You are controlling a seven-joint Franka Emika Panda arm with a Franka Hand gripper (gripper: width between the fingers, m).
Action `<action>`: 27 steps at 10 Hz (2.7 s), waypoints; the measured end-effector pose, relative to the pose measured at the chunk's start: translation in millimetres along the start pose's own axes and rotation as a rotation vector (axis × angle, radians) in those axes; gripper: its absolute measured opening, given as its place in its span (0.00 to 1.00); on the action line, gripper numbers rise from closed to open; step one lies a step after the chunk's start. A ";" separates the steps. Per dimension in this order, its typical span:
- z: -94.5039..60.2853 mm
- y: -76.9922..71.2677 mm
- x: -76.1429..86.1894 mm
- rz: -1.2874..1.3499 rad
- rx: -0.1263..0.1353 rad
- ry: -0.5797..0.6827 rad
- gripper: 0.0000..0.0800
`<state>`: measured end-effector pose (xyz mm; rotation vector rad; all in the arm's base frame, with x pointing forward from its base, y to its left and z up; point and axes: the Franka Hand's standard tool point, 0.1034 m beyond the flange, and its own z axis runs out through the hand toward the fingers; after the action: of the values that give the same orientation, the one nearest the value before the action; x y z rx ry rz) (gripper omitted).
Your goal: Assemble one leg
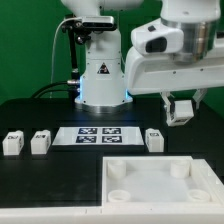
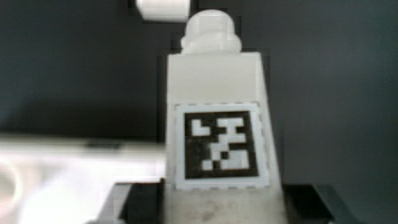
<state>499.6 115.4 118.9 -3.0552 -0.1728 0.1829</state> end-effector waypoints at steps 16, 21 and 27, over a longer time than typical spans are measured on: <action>-10.5 15.8 120.5 0.053 -0.009 0.762 0.36; 6.0 18.7 123.1 0.052 -0.013 0.743 0.36; 16.8 17.1 119.9 0.079 -0.018 0.749 0.37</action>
Offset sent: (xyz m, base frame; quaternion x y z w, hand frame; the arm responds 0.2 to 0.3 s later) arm 0.0335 0.0198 0.0353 0.0596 0.2308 0.0562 0.9695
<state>617.6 113.6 87.1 -2.9033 -0.0018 -0.9408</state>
